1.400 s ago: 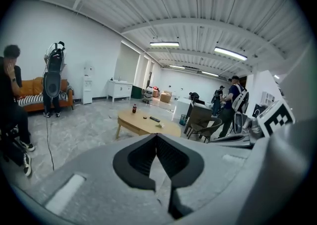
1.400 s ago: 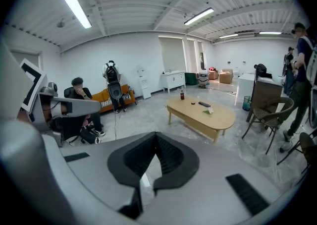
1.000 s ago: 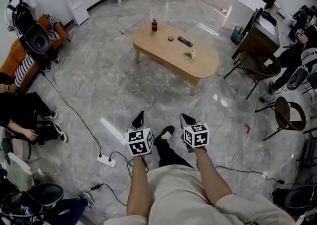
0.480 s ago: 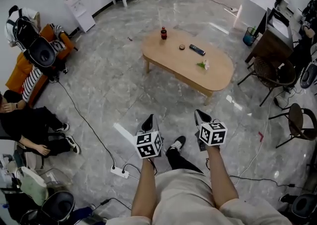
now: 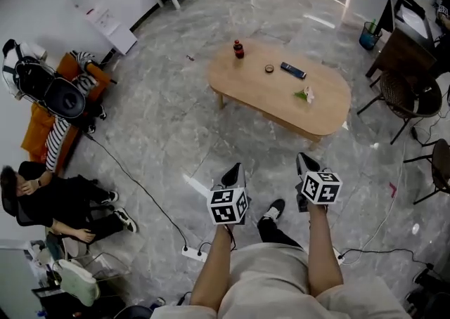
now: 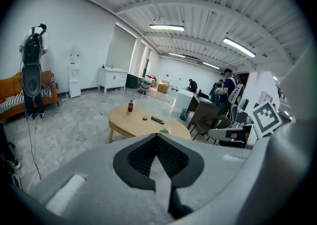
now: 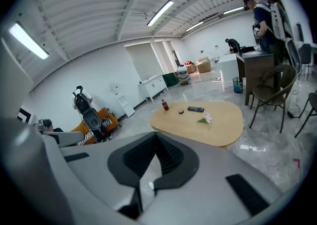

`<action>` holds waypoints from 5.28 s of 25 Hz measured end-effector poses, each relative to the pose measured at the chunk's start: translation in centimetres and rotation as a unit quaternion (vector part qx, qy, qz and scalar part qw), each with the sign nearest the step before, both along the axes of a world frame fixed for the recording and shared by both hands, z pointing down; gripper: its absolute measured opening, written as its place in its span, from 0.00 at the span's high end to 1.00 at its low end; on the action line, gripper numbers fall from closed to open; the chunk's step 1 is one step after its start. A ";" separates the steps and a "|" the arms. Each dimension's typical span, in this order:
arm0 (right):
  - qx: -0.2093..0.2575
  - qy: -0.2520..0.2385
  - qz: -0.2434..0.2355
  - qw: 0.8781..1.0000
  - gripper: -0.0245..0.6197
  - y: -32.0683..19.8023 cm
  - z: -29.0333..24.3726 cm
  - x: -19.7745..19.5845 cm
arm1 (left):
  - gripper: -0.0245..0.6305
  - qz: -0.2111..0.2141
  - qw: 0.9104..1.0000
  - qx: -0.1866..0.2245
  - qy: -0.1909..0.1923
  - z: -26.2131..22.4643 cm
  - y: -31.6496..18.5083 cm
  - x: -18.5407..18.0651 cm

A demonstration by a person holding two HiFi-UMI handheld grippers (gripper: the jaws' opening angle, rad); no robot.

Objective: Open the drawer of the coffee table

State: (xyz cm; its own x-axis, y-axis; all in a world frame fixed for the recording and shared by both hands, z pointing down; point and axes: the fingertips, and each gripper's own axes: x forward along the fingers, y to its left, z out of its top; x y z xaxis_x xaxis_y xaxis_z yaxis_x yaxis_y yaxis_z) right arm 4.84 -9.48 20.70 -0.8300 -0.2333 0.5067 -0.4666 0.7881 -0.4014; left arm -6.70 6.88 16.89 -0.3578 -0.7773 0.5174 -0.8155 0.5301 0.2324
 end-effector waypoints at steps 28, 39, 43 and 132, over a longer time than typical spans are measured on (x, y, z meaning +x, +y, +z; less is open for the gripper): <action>-0.040 0.054 0.258 0.964 0.94 -9.5 6.6 7.2 | 0.95 0.210 0.977 -0.025 0.031 5.2 -17.2 -3.4; -0.054 0.073 0.362 0.928 0.94 -9.4 7.8 1.7 | 0.95 0.259 0.963 -0.028 0.065 8.3 -24.1 -13.0; -0.060 0.081 0.375 0.922 0.94 -8.9 9.8 0.8 | 0.95 0.278 0.957 -0.046 0.064 10.8 -24.8 -13.9; 0.235 0.001 0.144 0.961 0.53 -26.4 49.7 1.2 | 0.63 0.361 0.918 0.122 -0.110 53.6 -33.2 -20.8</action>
State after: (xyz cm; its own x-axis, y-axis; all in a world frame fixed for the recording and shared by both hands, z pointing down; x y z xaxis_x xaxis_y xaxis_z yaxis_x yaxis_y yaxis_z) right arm 6.06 -35.83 70.35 -0.6964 -0.6563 0.2904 -0.6923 0.7209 -0.0308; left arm -27.52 -26.37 70.48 0.2218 -0.9358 0.2739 -0.9751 -0.2136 0.0601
